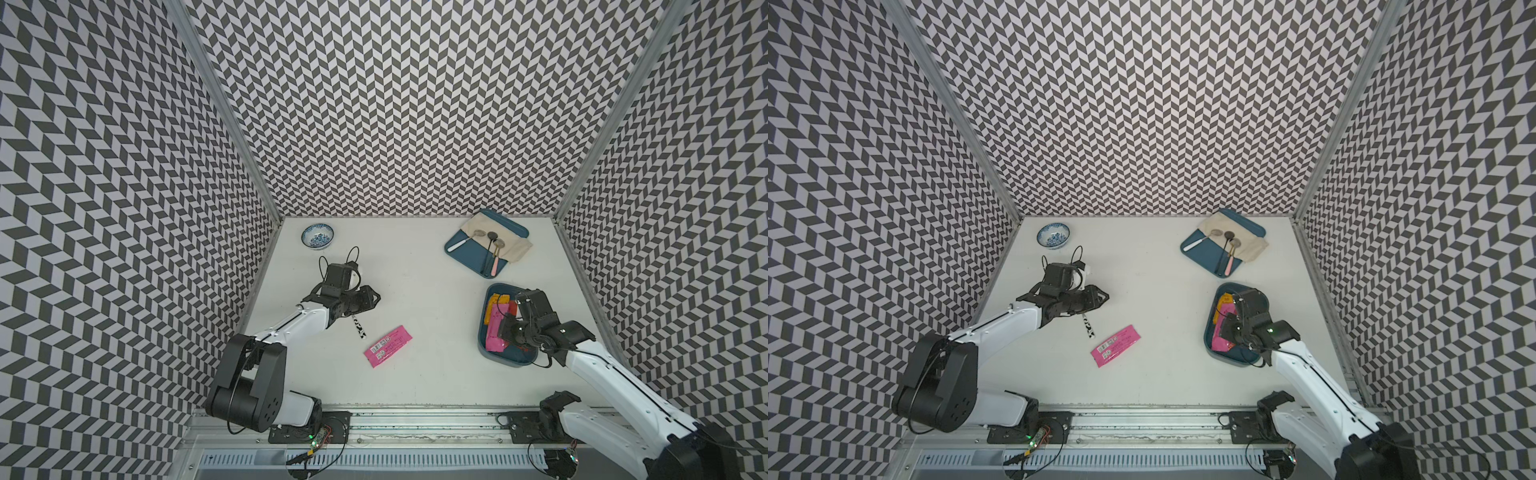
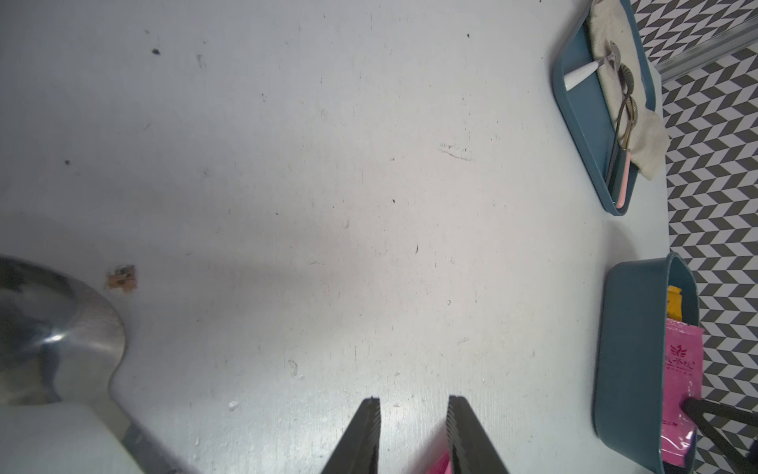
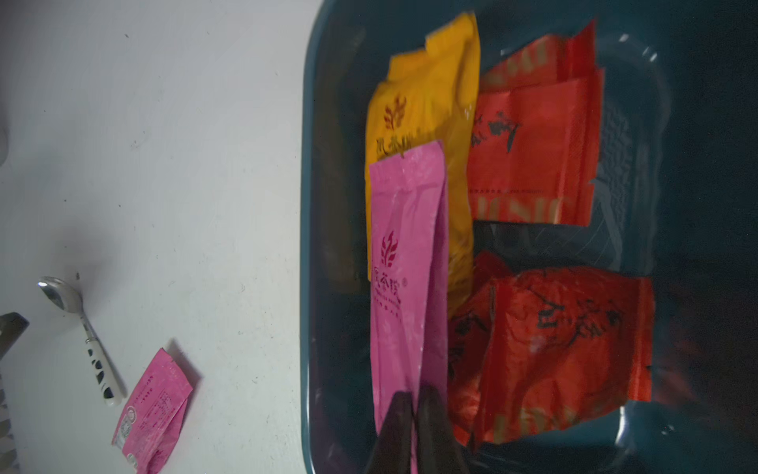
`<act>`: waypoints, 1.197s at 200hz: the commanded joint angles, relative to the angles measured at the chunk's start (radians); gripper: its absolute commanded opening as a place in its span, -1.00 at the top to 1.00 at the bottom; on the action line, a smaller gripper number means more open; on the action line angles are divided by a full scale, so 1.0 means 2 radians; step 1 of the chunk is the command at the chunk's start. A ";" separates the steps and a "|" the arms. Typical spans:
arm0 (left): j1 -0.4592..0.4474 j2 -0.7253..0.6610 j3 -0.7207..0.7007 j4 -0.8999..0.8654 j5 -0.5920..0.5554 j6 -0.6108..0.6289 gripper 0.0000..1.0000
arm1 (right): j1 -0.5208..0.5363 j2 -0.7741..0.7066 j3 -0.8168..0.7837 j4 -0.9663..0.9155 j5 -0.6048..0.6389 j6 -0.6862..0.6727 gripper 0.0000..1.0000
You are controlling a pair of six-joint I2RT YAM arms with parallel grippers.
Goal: Put the tea bags into the storage box
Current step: Place the tea bag in the storage box, then pick up the tea bag from the center of the board.
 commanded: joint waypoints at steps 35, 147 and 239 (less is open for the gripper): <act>-0.002 -0.035 -0.013 -0.029 -0.006 0.006 0.34 | -0.002 -0.007 0.057 -0.007 0.041 -0.029 -0.06; -0.040 -0.118 -0.087 -0.107 -0.043 -0.033 0.34 | 0.149 0.152 0.103 0.166 -0.172 -0.103 -0.02; -0.073 -0.073 -0.091 -0.081 -0.092 -0.057 0.34 | 0.254 0.204 0.030 0.294 -0.211 -0.029 -0.03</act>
